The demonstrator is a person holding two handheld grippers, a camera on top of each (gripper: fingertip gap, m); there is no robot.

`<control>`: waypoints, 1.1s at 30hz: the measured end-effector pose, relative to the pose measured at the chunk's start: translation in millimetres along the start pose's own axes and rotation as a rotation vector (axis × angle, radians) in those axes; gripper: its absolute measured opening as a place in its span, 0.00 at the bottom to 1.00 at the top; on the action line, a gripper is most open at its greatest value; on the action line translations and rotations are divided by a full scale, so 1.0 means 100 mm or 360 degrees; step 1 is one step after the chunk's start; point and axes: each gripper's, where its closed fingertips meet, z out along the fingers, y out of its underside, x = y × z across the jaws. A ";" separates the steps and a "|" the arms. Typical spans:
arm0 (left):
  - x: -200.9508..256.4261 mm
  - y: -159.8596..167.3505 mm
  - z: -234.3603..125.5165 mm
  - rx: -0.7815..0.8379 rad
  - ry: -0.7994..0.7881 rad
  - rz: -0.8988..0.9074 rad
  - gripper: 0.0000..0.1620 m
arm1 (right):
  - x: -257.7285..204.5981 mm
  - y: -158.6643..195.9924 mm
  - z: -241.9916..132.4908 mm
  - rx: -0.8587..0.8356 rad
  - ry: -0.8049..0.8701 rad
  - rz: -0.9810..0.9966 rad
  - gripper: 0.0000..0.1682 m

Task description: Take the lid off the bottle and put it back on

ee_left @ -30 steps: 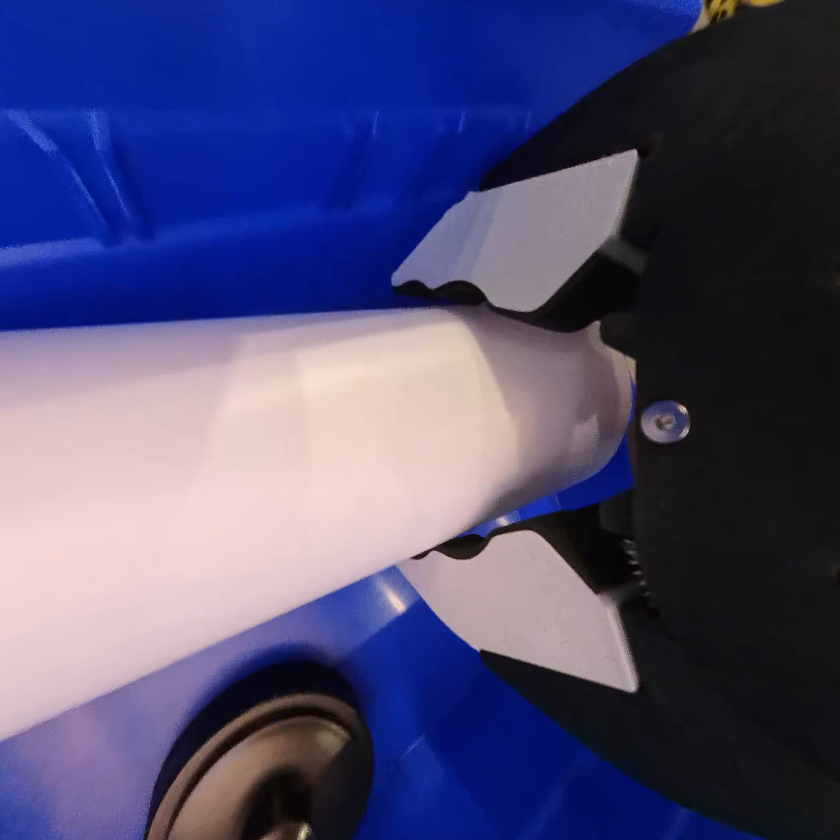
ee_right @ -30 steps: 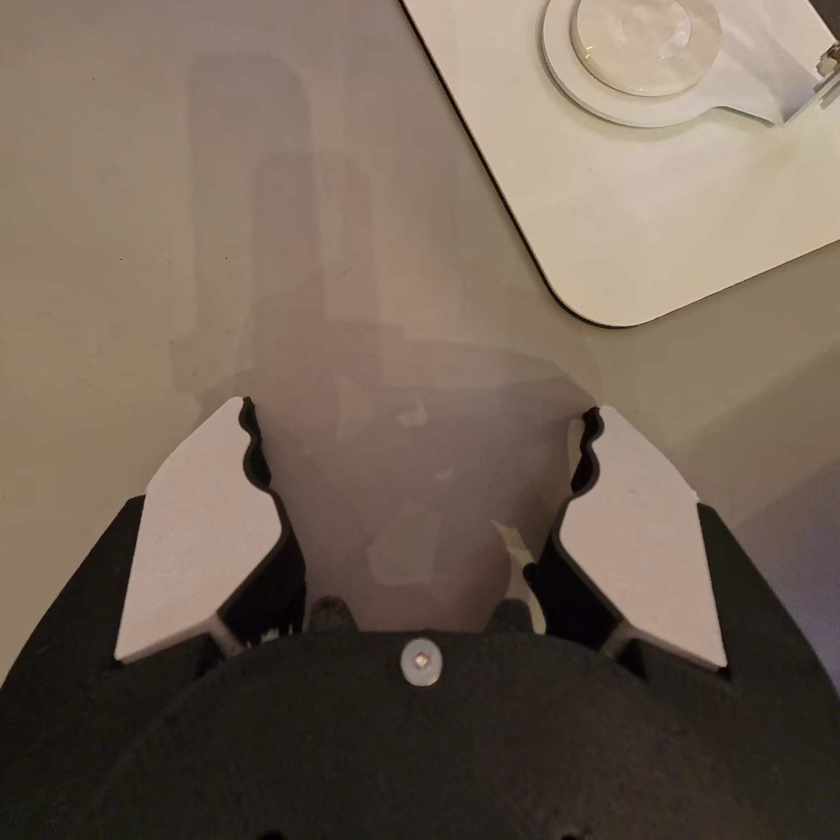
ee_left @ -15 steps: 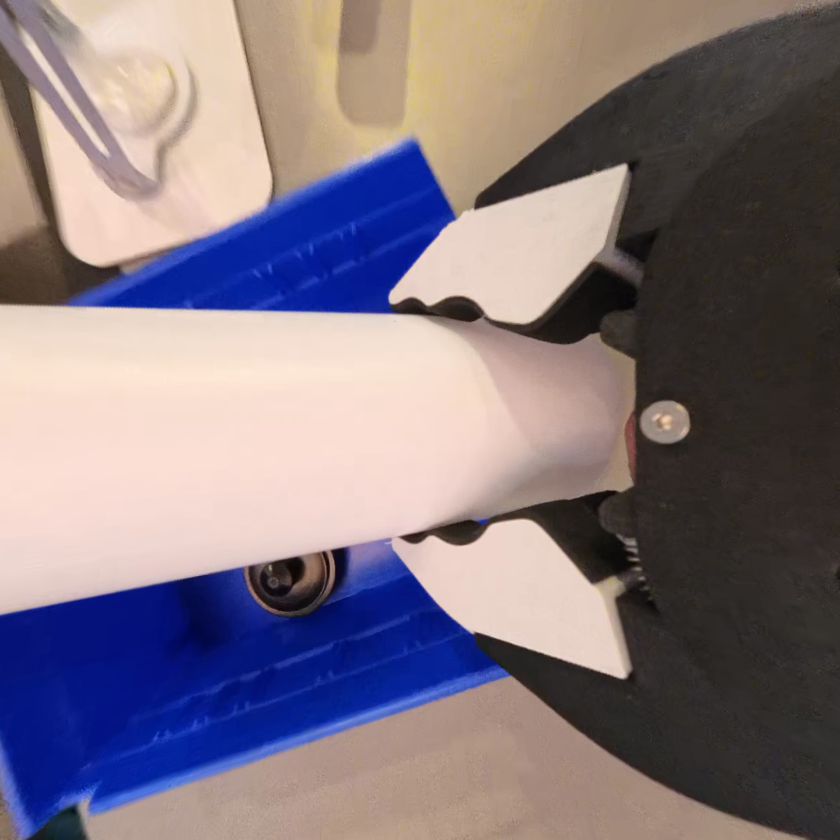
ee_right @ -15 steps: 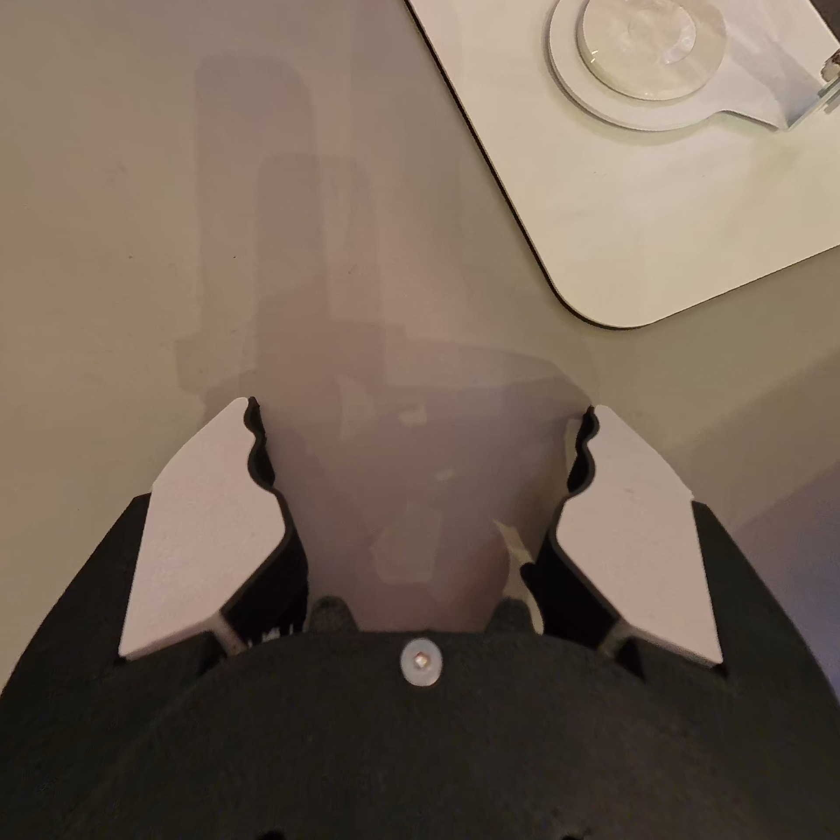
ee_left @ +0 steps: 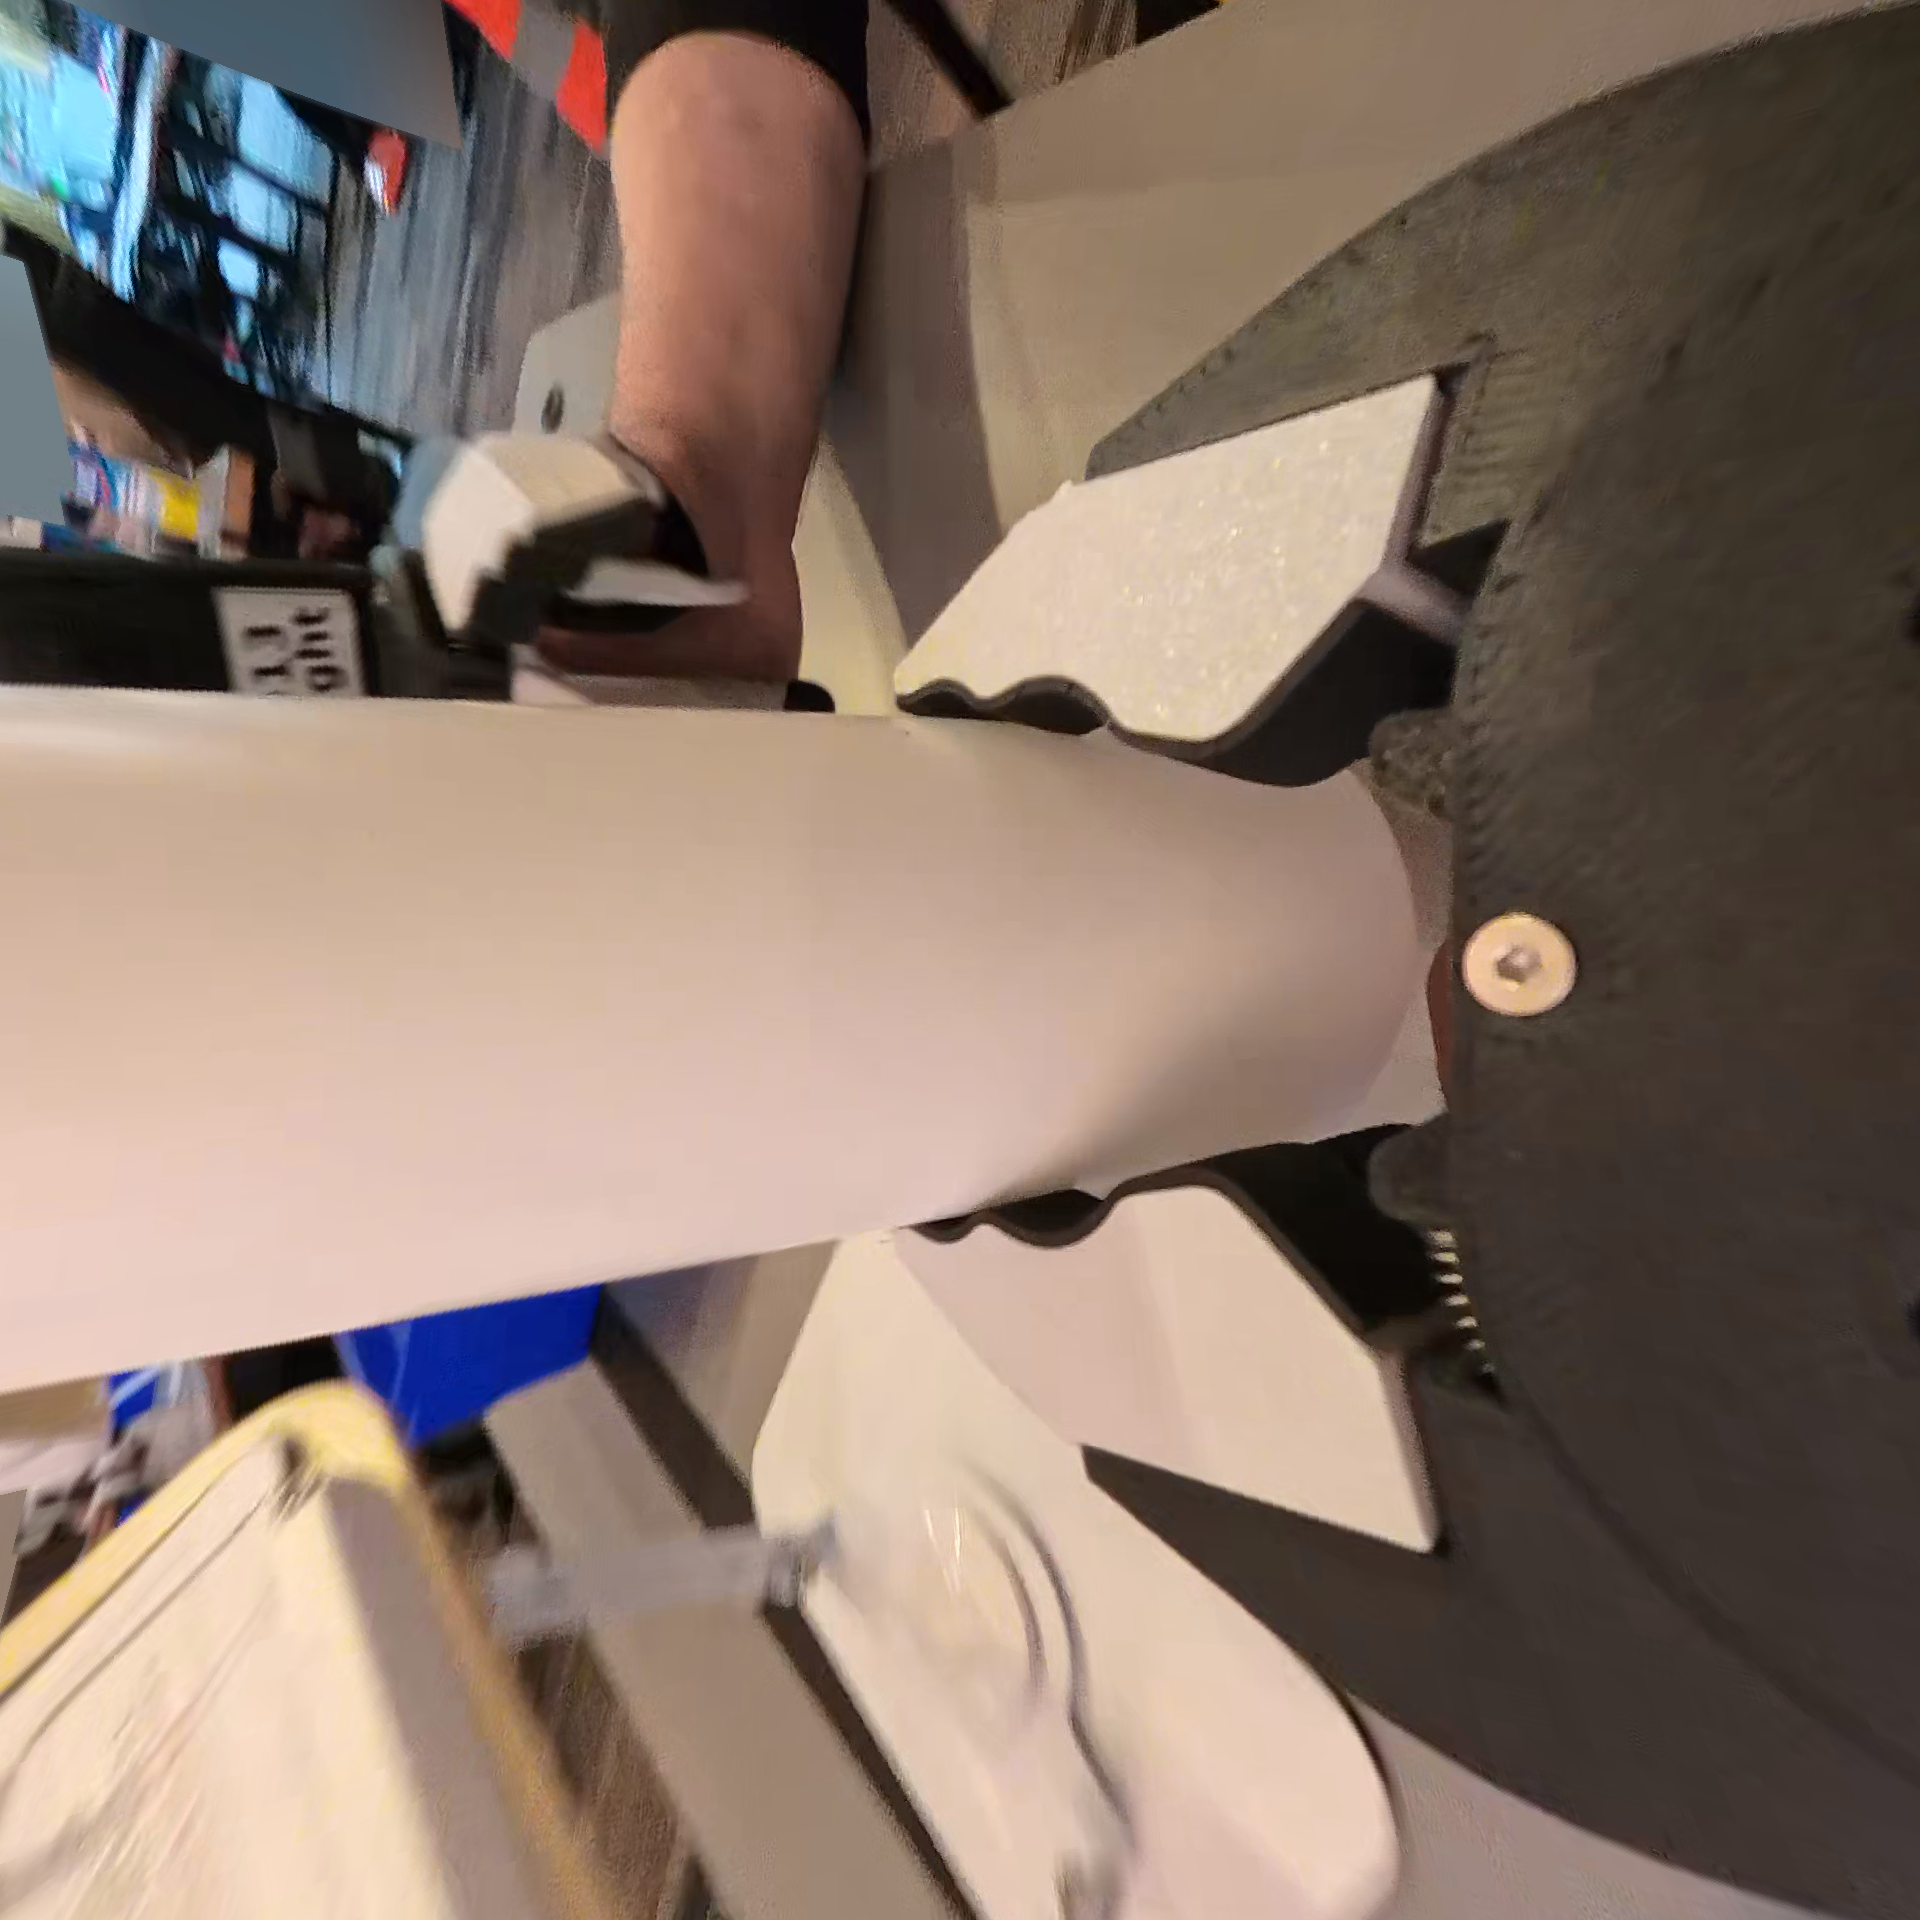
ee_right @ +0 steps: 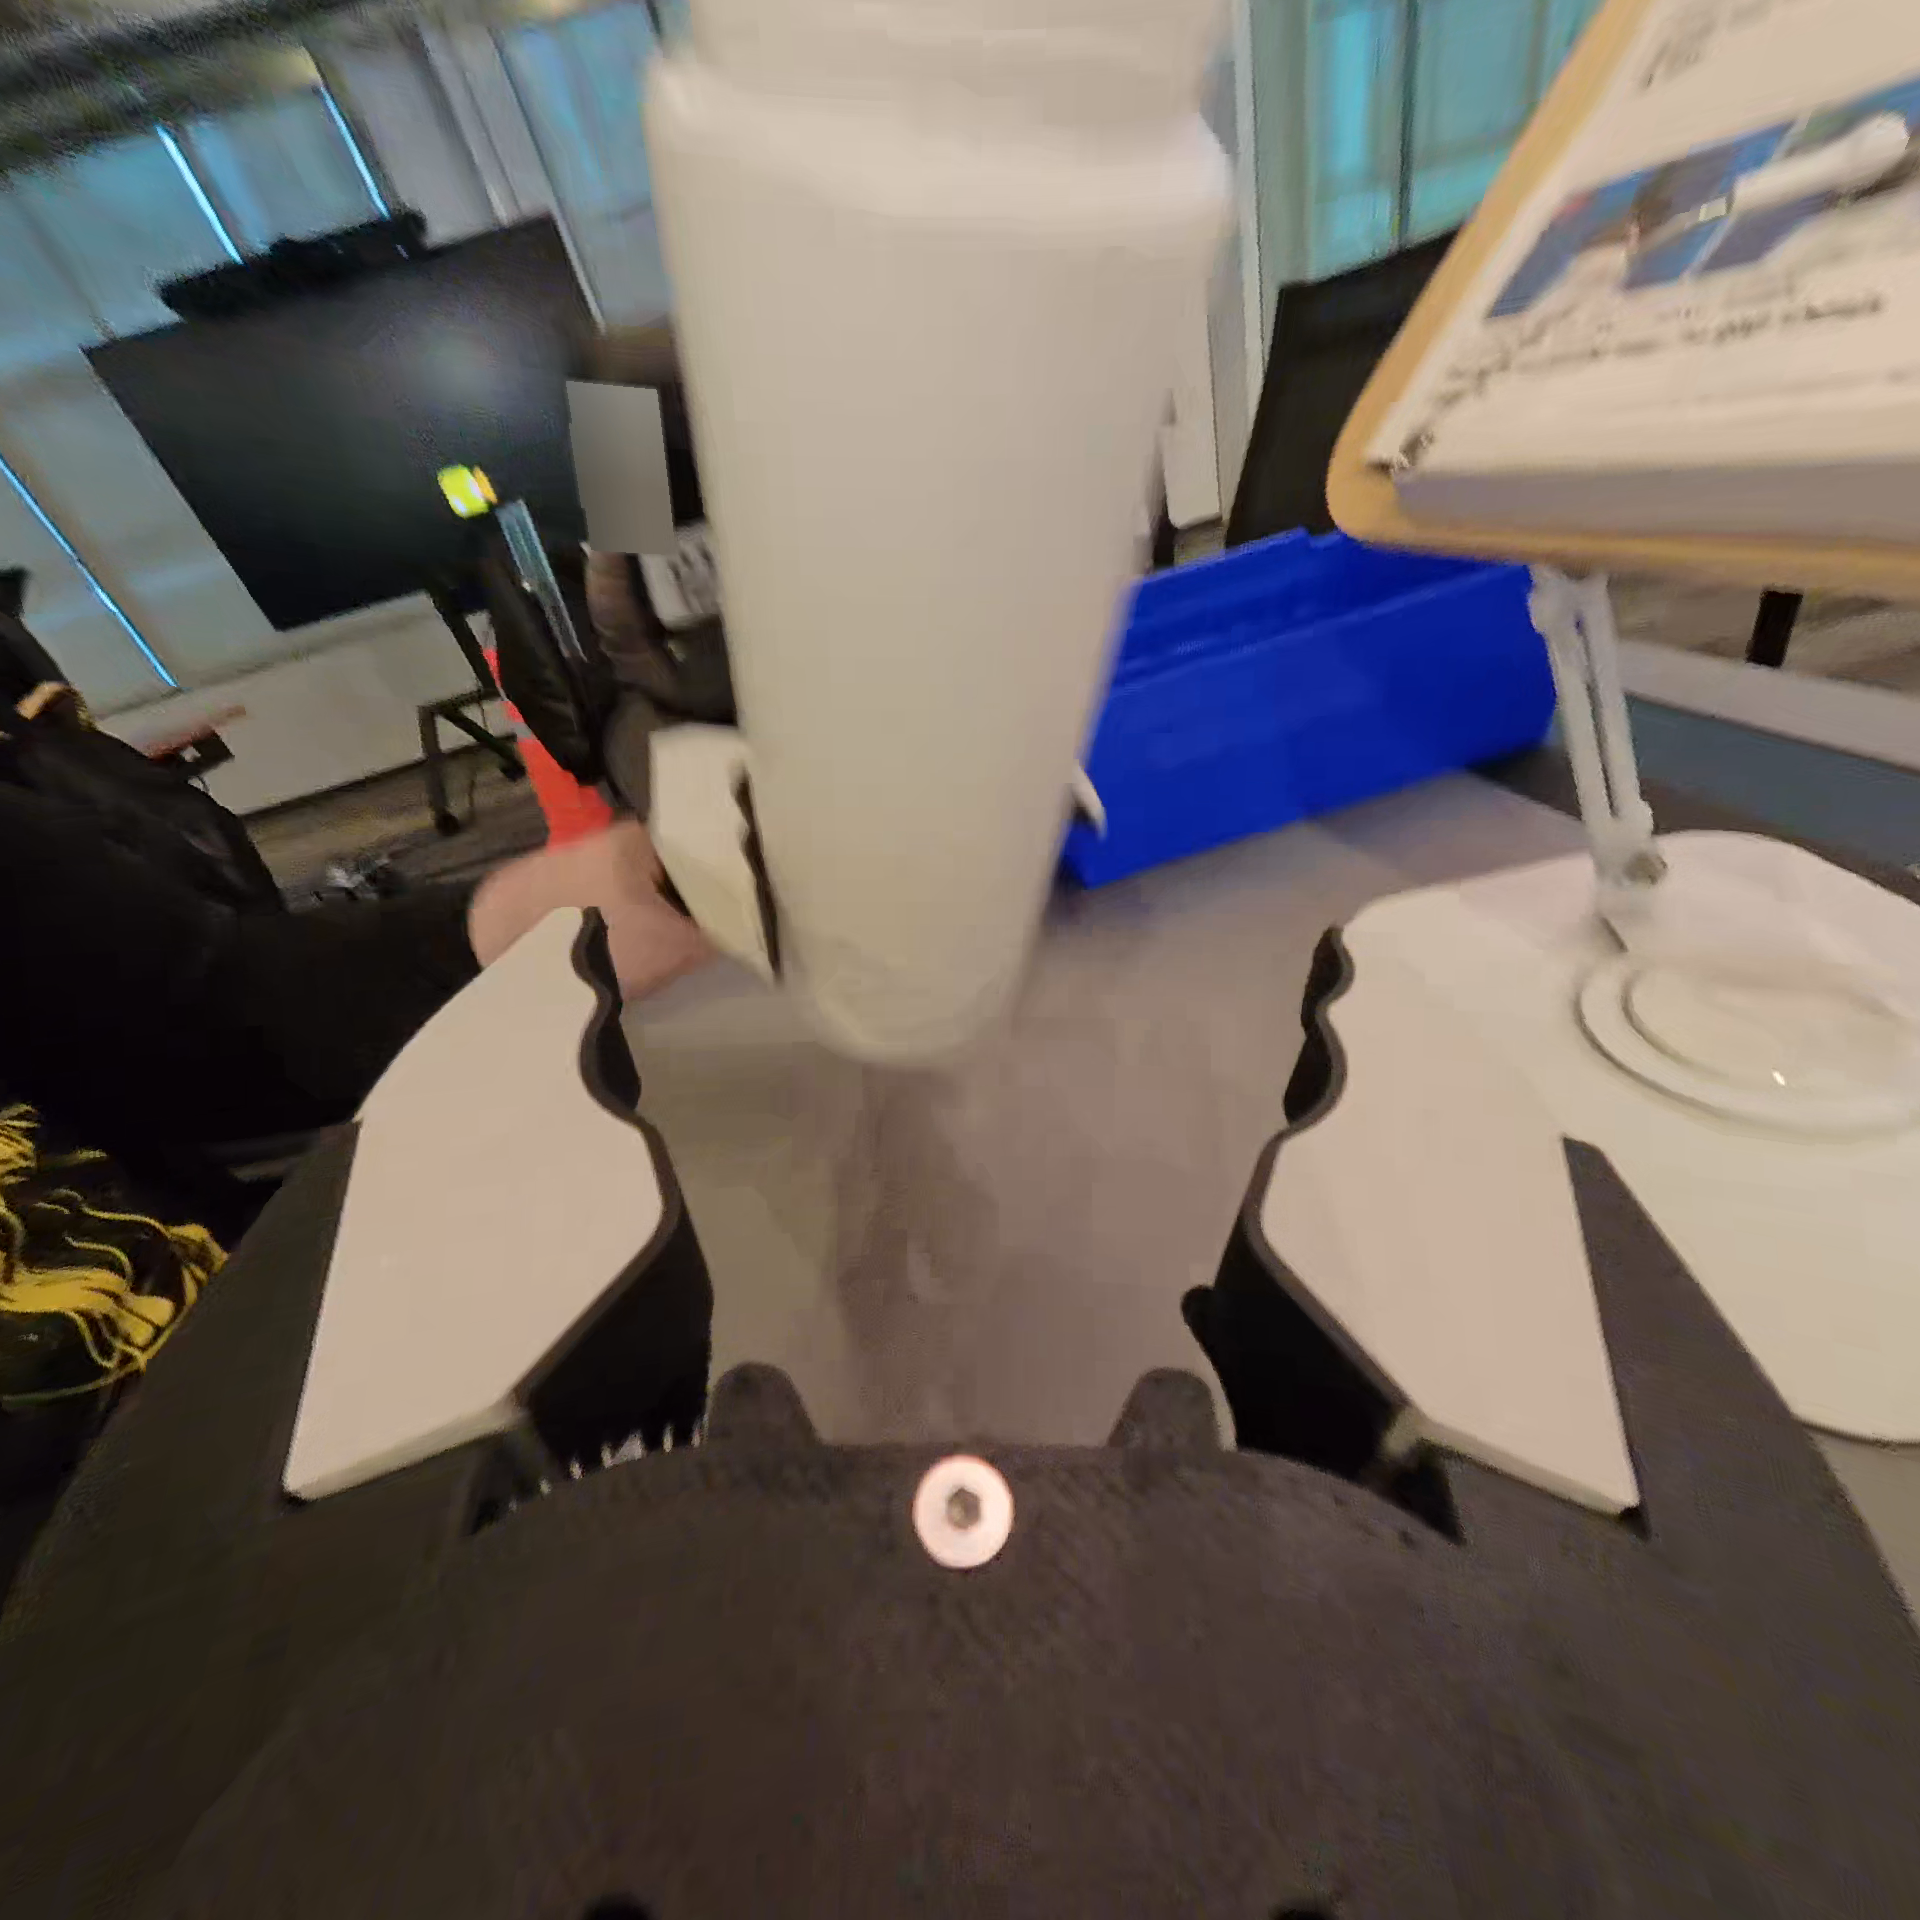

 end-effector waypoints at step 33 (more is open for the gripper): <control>0.23 0.72 0.73 -0.0493 0.0112 0.0161 0.54 | -0.01 0.28 0.12 -0.0270 0.0049 -0.0301 0.60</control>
